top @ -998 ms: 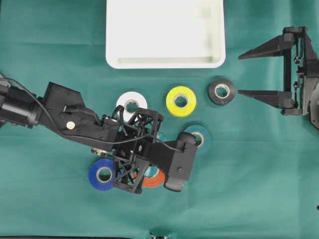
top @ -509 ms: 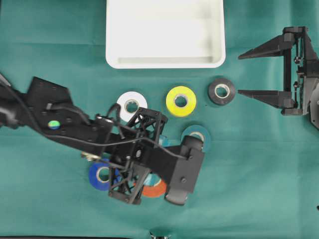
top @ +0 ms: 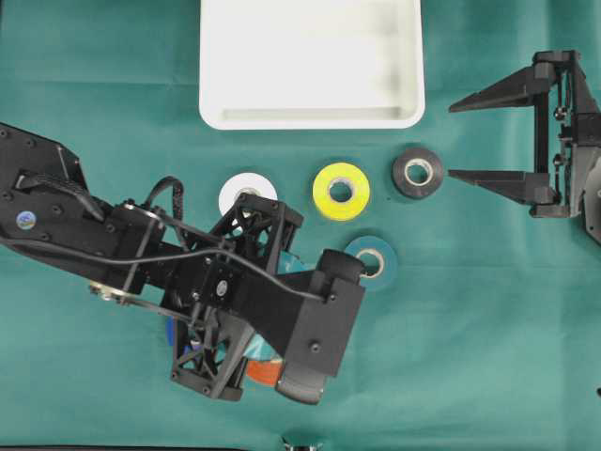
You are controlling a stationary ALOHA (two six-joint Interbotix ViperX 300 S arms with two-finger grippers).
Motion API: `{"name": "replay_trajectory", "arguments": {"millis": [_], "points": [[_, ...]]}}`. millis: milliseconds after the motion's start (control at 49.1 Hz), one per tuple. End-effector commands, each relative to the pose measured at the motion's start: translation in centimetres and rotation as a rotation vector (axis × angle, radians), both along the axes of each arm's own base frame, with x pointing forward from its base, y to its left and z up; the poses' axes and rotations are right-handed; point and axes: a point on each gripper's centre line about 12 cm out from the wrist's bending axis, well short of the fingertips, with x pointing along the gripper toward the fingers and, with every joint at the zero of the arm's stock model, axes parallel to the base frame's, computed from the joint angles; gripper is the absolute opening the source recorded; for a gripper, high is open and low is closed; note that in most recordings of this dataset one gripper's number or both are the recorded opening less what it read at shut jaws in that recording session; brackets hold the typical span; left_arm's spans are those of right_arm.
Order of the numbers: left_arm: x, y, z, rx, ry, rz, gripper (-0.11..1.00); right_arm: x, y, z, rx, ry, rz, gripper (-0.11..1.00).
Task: Pick up the tape from a random location and place it into the white case.
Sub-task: 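Lift the orange-red roll and carry it toward the white tray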
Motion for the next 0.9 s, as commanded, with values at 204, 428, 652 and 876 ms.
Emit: {"name": "replay_trajectory", "arguments": {"millis": [204,428,652,876], "points": [[-0.8,-0.1,2.6,-0.016,-0.056,-0.008,0.23,0.2,0.0,0.7,-0.001,-0.020,-0.002,0.88],[-0.8,-0.1,2.6,-0.016,-0.055,-0.008,0.23,0.2,0.0,0.7,-0.001,-0.020,-0.002,0.88],[-0.8,-0.1,2.6,-0.016,-0.055,-0.008,0.23,0.2,0.0,0.8,-0.001,-0.021,-0.002,0.88],[-0.5,1.0,2.3,-0.014,-0.050,0.018,0.23,0.2,0.0,0.8,-0.001,-0.023,-0.002,0.88]]}}
